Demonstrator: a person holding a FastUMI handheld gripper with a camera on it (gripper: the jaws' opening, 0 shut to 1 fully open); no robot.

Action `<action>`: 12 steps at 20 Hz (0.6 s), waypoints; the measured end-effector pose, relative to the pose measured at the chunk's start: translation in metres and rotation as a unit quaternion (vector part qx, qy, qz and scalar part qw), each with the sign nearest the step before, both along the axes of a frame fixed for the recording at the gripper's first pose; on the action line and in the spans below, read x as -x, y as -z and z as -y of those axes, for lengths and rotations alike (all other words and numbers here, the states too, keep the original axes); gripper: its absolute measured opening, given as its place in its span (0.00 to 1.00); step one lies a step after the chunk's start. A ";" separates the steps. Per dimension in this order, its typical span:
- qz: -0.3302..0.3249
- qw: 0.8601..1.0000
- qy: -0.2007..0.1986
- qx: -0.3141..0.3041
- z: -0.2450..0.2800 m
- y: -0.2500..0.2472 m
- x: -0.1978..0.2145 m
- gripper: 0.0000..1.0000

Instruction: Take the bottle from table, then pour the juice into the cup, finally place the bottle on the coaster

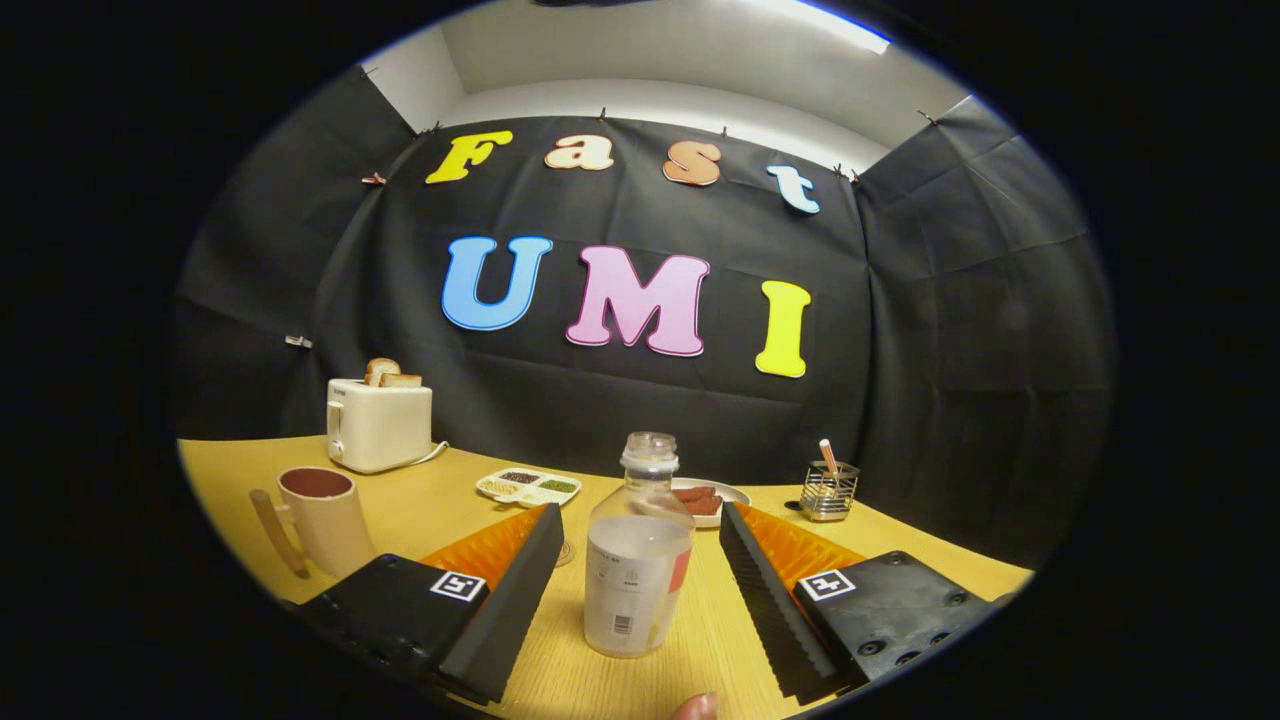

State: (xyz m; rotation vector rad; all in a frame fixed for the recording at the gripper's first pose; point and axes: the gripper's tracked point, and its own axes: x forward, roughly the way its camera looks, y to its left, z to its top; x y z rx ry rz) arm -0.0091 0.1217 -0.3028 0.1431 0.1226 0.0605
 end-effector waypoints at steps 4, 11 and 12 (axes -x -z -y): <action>-0.018 1.000 0.007 -0.007 -0.003 0.027 -0.007 0.97; -0.047 0.998 0.027 -0.031 0.001 0.044 -0.028 0.78; -0.048 0.998 0.029 -0.028 0.002 0.041 -0.028 0.77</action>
